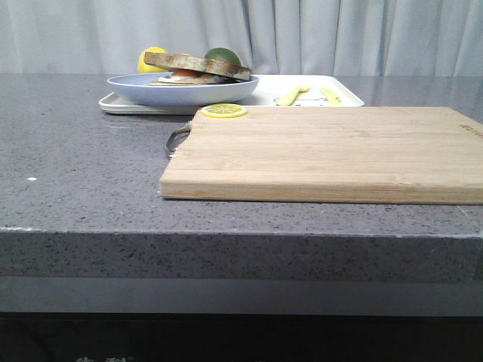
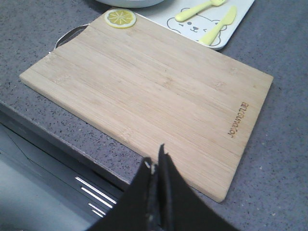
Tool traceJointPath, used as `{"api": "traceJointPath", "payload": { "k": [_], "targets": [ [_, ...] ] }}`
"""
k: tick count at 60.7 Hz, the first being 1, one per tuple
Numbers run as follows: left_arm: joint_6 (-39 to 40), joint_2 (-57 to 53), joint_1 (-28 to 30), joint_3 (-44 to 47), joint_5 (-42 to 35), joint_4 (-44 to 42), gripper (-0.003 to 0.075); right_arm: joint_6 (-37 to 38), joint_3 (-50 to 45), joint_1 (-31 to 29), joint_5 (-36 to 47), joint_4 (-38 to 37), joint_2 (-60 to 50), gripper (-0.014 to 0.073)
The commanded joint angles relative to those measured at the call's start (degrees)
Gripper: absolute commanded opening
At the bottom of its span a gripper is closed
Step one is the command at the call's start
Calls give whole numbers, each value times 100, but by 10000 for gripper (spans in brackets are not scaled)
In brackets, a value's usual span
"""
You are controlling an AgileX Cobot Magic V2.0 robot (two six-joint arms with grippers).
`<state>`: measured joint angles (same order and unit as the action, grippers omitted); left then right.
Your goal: Place bread and move sandwich to tray
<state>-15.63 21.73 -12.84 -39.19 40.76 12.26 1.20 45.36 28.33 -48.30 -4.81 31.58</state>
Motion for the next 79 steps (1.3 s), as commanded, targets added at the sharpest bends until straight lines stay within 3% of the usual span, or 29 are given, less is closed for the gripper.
{"api": "traceJointPath", "payload": {
  "k": [1, 17, 30, 58, 79],
  "targets": [
    [-5, 17, 299, -128, -426, -8, -18, 1, 149, -30, 380, -58, 11, -67],
    [45, -366, 582, 705, -1311, -88, -18, 1, 149, -30, 380, -58, 11, -67],
    [1563, -1259, 592, 1745, -1878, -1026, -18, 1, 149, -30, 380, -58, 11, -67],
    [1766, -2280, 799, 3897, -4136, -716, -18, 1, 149, -30, 380, -58, 11, -67],
    [1979, -2329, 1124, 3961, -3904, -829, -18, 1, 149, -30, 377, -58, 28, -67]
  ]
}}
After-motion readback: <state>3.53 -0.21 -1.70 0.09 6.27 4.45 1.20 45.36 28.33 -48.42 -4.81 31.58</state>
